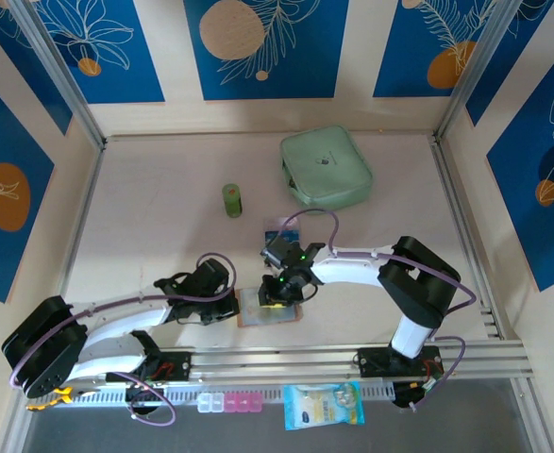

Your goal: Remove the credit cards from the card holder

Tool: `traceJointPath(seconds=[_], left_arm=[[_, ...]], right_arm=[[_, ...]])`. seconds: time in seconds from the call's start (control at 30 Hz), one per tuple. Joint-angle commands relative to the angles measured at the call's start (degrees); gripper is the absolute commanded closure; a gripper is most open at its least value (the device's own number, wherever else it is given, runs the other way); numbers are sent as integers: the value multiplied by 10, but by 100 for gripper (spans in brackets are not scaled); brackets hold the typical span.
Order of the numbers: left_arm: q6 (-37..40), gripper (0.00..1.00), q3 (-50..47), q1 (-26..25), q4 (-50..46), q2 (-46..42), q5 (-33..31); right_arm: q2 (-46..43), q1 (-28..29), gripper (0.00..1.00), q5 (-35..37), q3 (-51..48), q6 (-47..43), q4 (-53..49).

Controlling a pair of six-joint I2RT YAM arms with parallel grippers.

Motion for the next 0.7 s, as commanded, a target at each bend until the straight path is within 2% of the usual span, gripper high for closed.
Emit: traceJointPath(seconds=[0.0,0.17,0.33,0.67], left_arm=[[18,97,26,7,-26,-11,-9],[16,92,55,6,-33,-21,-5],[5,83,71,6,-14,-20,7],[-26,65,62,-8,75,44,33]], right_arm=[[-16,-6,72,-18,-24,-2,13],[-29,-15,74,-37,-52,5,48],[-41,-26,76,-53,-74,8,75],[-49,-57,77,-102,-130,31,158]])
